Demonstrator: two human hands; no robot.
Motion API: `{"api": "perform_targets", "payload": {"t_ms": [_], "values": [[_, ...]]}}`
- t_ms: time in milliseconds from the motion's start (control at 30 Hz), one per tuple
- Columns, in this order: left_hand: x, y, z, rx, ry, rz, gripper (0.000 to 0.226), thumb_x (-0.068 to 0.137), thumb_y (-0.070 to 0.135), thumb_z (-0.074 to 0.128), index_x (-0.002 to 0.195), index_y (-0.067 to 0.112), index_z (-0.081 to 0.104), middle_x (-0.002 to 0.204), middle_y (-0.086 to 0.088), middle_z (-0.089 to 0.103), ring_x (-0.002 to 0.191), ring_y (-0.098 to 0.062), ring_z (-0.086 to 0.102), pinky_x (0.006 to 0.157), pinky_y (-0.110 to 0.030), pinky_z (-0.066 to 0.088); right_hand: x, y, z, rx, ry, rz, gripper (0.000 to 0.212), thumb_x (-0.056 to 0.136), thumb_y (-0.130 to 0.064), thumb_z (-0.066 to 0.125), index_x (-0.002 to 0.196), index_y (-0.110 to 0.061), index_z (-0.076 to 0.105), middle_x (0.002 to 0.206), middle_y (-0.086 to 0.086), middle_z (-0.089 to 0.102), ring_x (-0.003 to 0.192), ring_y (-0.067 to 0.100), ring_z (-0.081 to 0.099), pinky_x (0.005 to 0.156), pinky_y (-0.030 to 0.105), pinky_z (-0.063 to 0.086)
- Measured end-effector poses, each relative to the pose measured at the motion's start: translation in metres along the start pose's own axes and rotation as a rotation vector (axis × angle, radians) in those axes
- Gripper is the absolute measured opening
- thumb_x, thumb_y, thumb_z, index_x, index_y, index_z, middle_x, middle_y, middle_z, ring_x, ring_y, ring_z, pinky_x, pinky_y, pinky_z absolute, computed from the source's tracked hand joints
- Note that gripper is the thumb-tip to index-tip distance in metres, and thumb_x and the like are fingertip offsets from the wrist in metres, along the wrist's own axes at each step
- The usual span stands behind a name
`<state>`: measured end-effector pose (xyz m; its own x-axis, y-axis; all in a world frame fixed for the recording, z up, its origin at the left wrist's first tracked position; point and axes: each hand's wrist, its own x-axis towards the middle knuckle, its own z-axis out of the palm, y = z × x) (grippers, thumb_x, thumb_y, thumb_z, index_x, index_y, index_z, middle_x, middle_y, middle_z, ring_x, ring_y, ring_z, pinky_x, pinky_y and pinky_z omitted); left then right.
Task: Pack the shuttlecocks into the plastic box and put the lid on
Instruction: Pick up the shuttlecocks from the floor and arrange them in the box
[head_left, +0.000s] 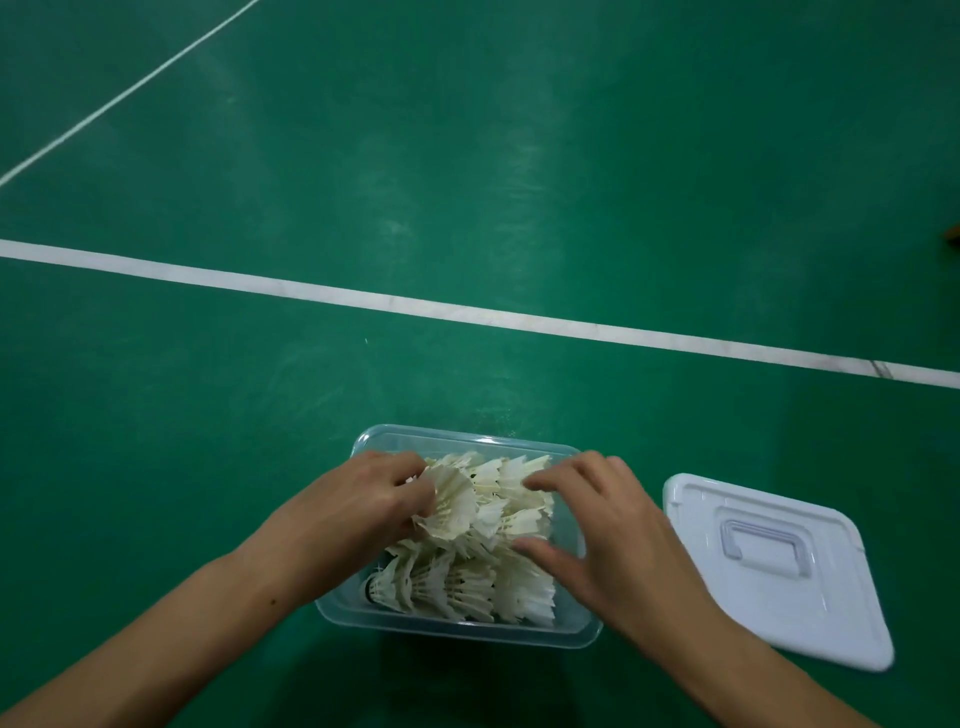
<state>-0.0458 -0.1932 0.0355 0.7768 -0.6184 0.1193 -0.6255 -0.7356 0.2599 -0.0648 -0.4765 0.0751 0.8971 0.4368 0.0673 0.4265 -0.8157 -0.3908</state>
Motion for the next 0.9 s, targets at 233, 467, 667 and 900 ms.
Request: {"api": "perform_targets", "payload": {"t_ms": [233,467,667,900], "values": [[0.003,-0.002,-0.006,-0.040,-0.029,-0.024,0.038,0.072,0.011,0.087,0.102,0.020,0.066,0.087,0.002,0.059,0.070,-0.024,0.057,0.056,-0.040,0.050,0.033,-0.035,0.035,-0.064,0.041,-0.347,0.020,0.090,-0.030,0.074,0.106,-0.019,0.072,0.106,-0.002,0.070,0.096,0.023,0.053,0.079,0.035,0.051],[-0.004,0.000,-0.026,-0.133,0.018,-0.074,0.068,0.080,0.005,0.086,0.135,0.033,0.058,0.126,0.006,0.065,0.094,-0.016,0.069,0.071,-0.031,0.058,0.025,-0.032,0.030,-0.173,0.084,-0.309,0.003,0.093,-0.024,0.070,0.094,-0.022,0.069,0.089,-0.003,0.070,0.078,0.023,0.055,0.060,0.037,0.051],[-0.013,-0.001,-0.057,-0.161,0.207,-0.211,0.077,0.087,0.008,0.080,0.150,0.036,0.048,0.128,0.006,0.064,0.094,-0.015,0.066,0.082,-0.032,0.059,-0.013,-0.048,0.027,0.035,0.102,-0.150,0.011,0.085,-0.038,0.078,0.087,-0.030,0.071,0.080,-0.015,0.070,0.064,0.007,0.062,0.049,0.026,0.054],[-0.020,0.001,-0.056,-0.137,0.196,-0.227,0.070,0.087,0.007,0.081,0.147,0.031,0.054,0.129,0.007,0.063,0.097,-0.019,0.068,0.079,-0.040,0.061,-0.002,-0.081,0.072,0.010,-0.061,-0.084,0.027,0.094,-0.043,0.057,0.085,-0.025,0.075,0.078,-0.009,0.072,0.061,0.013,0.063,0.055,0.034,0.057]]}}
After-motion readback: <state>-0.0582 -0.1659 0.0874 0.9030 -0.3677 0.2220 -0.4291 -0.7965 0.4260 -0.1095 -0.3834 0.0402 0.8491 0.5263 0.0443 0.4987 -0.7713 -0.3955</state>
